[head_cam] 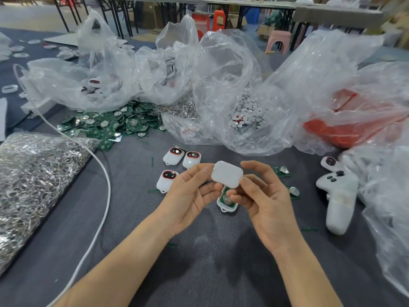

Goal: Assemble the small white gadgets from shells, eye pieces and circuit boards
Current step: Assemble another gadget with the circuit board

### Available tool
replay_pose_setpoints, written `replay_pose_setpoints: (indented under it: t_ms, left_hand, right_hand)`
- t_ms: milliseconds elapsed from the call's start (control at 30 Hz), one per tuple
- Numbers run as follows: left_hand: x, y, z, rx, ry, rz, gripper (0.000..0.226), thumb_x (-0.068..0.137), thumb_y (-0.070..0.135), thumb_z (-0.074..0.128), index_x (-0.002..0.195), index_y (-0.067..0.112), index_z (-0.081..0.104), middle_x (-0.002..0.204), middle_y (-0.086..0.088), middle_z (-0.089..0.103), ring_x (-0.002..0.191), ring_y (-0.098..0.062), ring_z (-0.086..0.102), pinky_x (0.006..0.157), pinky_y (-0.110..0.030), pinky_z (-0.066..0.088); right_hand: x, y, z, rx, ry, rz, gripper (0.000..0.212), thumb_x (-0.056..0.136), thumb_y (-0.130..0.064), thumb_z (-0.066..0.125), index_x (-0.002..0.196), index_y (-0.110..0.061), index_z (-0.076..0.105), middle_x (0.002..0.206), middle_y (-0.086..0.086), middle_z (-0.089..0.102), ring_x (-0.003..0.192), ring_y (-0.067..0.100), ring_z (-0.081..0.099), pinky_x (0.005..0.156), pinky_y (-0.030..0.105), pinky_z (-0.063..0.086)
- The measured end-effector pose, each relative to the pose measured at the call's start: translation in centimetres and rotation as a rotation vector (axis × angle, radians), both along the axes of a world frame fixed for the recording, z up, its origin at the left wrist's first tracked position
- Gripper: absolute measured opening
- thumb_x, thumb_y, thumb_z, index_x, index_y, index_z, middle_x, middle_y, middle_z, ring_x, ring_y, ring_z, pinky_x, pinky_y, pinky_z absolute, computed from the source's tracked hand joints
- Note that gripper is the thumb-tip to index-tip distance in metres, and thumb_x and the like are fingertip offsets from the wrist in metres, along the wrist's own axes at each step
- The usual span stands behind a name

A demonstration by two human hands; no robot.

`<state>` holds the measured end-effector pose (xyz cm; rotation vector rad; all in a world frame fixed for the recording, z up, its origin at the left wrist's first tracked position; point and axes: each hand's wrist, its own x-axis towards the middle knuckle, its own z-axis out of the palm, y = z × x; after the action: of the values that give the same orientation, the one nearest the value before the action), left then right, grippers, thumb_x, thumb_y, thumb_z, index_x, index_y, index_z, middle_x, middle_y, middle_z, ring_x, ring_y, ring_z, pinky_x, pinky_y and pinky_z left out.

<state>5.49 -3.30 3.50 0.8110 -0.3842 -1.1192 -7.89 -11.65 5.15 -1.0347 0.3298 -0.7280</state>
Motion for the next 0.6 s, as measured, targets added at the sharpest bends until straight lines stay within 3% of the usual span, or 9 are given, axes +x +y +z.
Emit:
replay_pose_setpoints:
  t_ms: [100,167,300,367,433,500,600]
  left_hand:
    - [-0.2,0.0,-0.2,-0.017,-0.06,0.026,0.023,0.078,0.018,0.061,0.097,0.007,0.067,0.087,-0.012,0.072,0.069,-0.014,0.068,0.065,-0.024,0.057]
    - [-0.5,-0.1,-0.2,-0.014,-0.202,0.071,0.025,0.078,0.017,0.061,0.099,0.006,0.066,0.09,-0.01,0.073,0.072,-0.016,0.066,0.066,-0.024,0.056]
    - [-0.7,0.2,0.0,0.053,-0.62,0.134,0.017,0.088,0.012,0.056,0.102,0.011,0.067,0.065,0.01,0.066,0.057,-0.001,0.053,0.057,-0.014,0.045]
    - [-0.9,0.2,0.1,0.092,-0.775,0.148,0.021,0.091,0.005,0.057,0.102,0.019,0.068,0.066,0.014,0.066,0.056,0.001,0.053,0.057,-0.011,0.044]
    - [-1.2,0.2,0.0,0.114,-0.892,0.197,0.031,0.09,0.004,0.06,0.107,0.029,0.064,0.073,0.014,0.066,0.061,-0.001,0.054,0.062,-0.012,0.045]
    - [-1.5,0.2,-0.6,0.182,-1.117,0.27,0.042,0.084,0.015,0.071,0.112,0.041,0.054,0.088,0.013,0.063,0.07,-0.004,0.055,0.068,-0.012,0.044]
    - [-1.9,0.3,-1.5,0.333,-1.378,0.221,0.061,0.07,0.042,0.079,0.117,0.045,0.041,0.103,0.013,0.05,0.091,-0.003,0.048,0.08,-0.012,0.037]
  right_hand:
    - [0.0,0.0,-0.1,-0.05,0.051,-0.038,0.02,0.074,-0.016,0.067,0.094,-0.016,0.07,0.078,0.014,0.07,0.068,0.027,0.07,0.062,0.025,0.057]
    - [-0.1,0.2,-0.1,-0.132,0.115,-0.048,0.014,0.072,-0.019,0.069,0.086,-0.016,0.069,0.078,0.015,0.07,0.068,0.029,0.07,0.059,0.029,0.056]
    - [-0.2,-0.1,-0.5,-0.288,0.278,-0.064,0.012,0.081,-0.004,0.069,0.078,-0.012,0.06,0.066,0.004,0.066,0.052,0.012,0.057,0.044,0.021,0.042]
    - [-0.2,-0.3,-0.5,-0.301,0.287,-0.021,0.018,0.084,0.004,0.064,0.092,-0.013,0.062,0.067,0.006,0.063,0.047,0.013,0.048,0.042,0.021,0.039]
    - [-0.3,-0.7,-0.5,-0.265,0.265,-0.024,0.036,0.086,0.008,0.059,0.11,-0.019,0.063,0.07,0.009,0.059,0.048,0.014,0.05,0.042,0.023,0.043]
    - [-0.7,-1.8,-0.6,-0.234,0.282,-0.151,0.044,0.086,0.009,0.058,0.118,-0.022,0.062,0.076,0.01,0.058,0.055,0.015,0.06,0.046,0.024,0.05]
    - [-1.9,-3.7,-0.9,-0.367,0.504,-0.322,0.042,0.082,0.009,0.063,0.103,-0.027,0.067,0.09,0.006,0.068,0.074,0.019,0.071,0.061,0.027,0.058]
